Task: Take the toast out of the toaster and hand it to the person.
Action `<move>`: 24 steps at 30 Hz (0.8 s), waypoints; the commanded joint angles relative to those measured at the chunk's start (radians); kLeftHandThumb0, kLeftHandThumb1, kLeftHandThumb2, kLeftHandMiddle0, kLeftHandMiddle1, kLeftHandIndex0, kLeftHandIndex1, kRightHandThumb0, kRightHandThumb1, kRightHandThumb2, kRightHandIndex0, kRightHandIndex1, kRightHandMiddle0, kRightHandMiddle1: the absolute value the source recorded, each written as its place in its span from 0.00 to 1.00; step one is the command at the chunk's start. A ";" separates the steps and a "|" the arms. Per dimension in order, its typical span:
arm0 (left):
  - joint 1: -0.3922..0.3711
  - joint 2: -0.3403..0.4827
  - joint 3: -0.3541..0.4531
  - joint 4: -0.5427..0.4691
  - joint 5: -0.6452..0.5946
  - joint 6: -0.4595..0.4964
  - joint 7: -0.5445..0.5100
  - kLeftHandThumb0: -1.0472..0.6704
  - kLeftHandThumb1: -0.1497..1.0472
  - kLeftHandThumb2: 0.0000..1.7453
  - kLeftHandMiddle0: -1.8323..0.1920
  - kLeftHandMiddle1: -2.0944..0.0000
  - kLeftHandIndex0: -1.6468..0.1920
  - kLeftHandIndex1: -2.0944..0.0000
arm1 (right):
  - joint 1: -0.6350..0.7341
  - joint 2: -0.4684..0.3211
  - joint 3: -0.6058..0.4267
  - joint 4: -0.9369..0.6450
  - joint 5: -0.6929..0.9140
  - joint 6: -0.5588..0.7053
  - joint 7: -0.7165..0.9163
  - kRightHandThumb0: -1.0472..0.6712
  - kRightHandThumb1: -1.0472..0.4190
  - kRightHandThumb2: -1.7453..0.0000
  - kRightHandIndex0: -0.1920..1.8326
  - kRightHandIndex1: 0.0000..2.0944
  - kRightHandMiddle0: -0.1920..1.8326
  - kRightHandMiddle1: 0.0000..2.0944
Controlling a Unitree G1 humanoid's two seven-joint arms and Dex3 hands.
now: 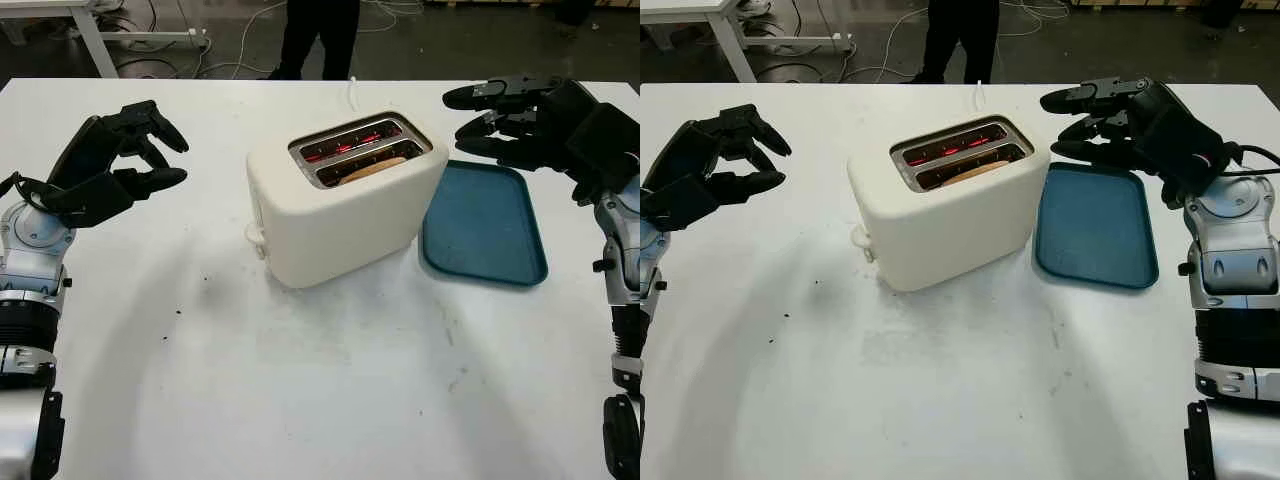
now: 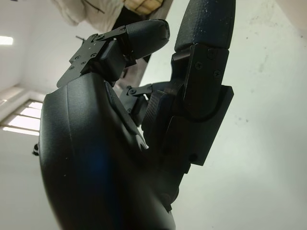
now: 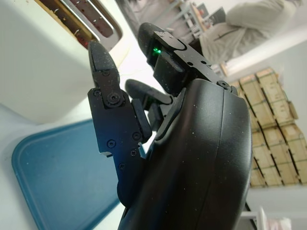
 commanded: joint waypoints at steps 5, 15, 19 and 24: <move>-0.004 0.002 0.002 -0.004 0.000 -0.001 0.002 0.00 0.89 0.14 0.59 0.36 0.65 0.36 | -0.009 0.006 -0.005 -0.012 0.012 0.010 -0.003 0.40 0.13 1.00 0.30 0.46 0.48 0.02; -0.005 0.003 0.002 -0.006 -0.002 0.003 -0.001 0.00 0.89 0.14 0.60 0.35 0.65 0.35 | -0.010 -0.001 0.001 -0.005 0.002 -0.012 -0.001 0.40 0.13 1.00 0.30 0.46 0.48 0.03; -0.009 0.000 0.003 0.001 -0.008 -0.002 -0.006 0.00 0.89 0.14 0.59 0.35 0.65 0.36 | -0.012 0.000 0.002 -0.003 0.001 -0.013 -0.002 0.40 0.13 1.00 0.30 0.46 0.48 0.03; -0.010 0.004 -0.001 0.001 0.005 -0.008 0.003 0.00 0.89 0.15 0.60 0.35 0.65 0.36 | -0.015 0.001 0.001 -0.001 0.004 -0.011 0.000 0.42 0.13 1.00 0.30 0.46 0.47 0.03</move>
